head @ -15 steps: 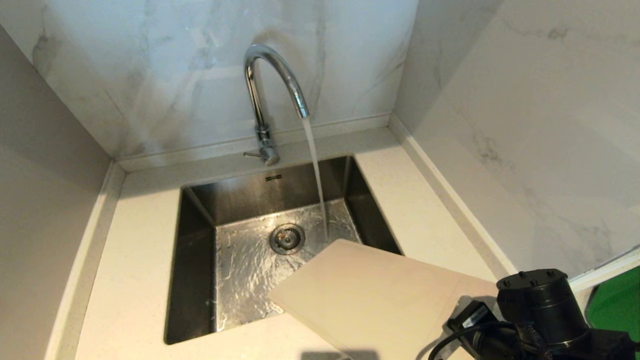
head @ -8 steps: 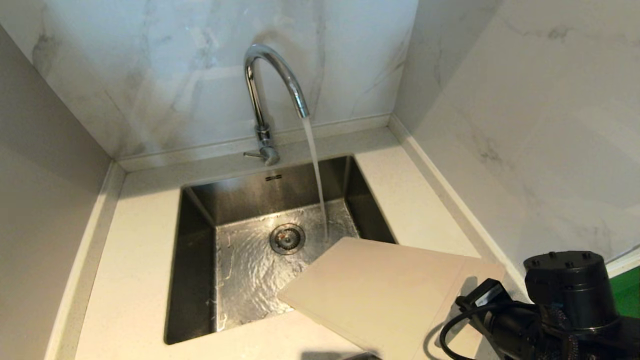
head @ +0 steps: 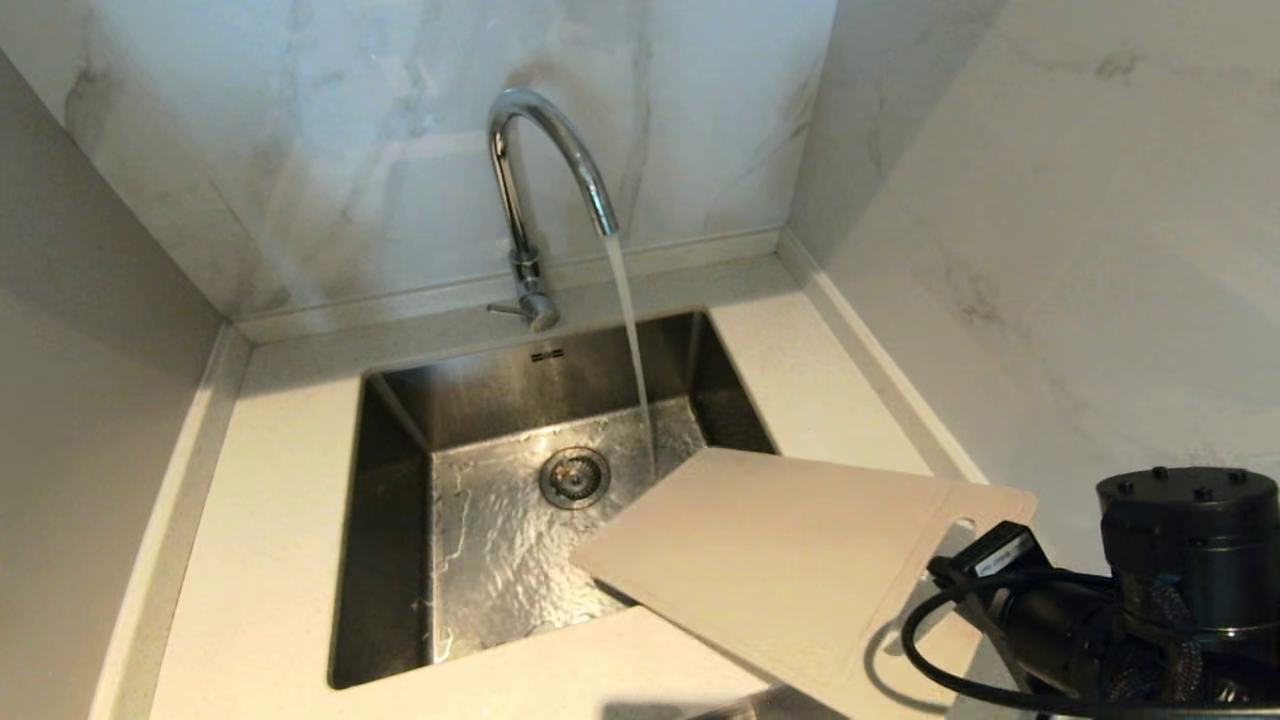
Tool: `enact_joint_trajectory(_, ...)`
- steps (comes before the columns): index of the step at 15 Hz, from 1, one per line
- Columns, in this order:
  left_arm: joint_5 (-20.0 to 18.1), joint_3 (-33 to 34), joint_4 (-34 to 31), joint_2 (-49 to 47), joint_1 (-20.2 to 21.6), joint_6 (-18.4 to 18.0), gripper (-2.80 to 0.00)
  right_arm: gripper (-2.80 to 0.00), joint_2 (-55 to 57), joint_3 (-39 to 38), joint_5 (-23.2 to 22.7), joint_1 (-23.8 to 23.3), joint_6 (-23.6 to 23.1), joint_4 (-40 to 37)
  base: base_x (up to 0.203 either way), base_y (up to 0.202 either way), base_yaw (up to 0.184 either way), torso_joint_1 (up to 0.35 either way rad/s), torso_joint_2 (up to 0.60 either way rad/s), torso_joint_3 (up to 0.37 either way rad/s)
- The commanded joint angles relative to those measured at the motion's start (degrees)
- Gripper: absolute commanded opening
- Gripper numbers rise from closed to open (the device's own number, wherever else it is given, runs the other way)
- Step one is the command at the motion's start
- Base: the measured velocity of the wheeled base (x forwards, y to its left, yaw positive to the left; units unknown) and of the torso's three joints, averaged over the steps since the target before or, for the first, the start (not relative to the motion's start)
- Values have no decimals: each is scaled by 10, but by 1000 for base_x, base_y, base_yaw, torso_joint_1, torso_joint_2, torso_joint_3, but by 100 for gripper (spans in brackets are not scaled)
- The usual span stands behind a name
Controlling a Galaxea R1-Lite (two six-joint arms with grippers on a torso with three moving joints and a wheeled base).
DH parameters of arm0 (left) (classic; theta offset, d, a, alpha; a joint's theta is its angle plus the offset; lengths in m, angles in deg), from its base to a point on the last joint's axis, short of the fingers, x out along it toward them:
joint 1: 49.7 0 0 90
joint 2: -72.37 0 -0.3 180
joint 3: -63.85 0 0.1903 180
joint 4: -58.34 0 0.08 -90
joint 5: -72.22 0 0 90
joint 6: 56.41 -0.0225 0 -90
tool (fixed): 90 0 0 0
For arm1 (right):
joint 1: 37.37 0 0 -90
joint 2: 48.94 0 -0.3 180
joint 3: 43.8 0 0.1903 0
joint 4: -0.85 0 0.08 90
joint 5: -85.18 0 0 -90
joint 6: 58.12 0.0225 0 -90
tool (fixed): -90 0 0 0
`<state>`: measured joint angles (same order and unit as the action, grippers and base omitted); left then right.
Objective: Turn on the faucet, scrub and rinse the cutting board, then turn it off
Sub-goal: Pick up the cutting board
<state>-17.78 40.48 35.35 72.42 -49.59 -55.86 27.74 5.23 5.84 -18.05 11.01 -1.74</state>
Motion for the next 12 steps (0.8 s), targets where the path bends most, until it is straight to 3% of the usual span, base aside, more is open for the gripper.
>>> enact_joint_trajectory(1,0,0,1,0,1,1,-280,-280,-15,7,-1,-3,3,1,0,0,0,0,0,0)
enact_joint_trajectory(7,0,0,0,0,1,1,-280,-280,-52,36,-5,-8,-26,-12,0,0,0,0,0,0)
enact_joint_trajectory(12,0,0,0,0,1,1,-280,-280,-63,121,-5,-7,-40,-115,0,0,0,0,0,0)
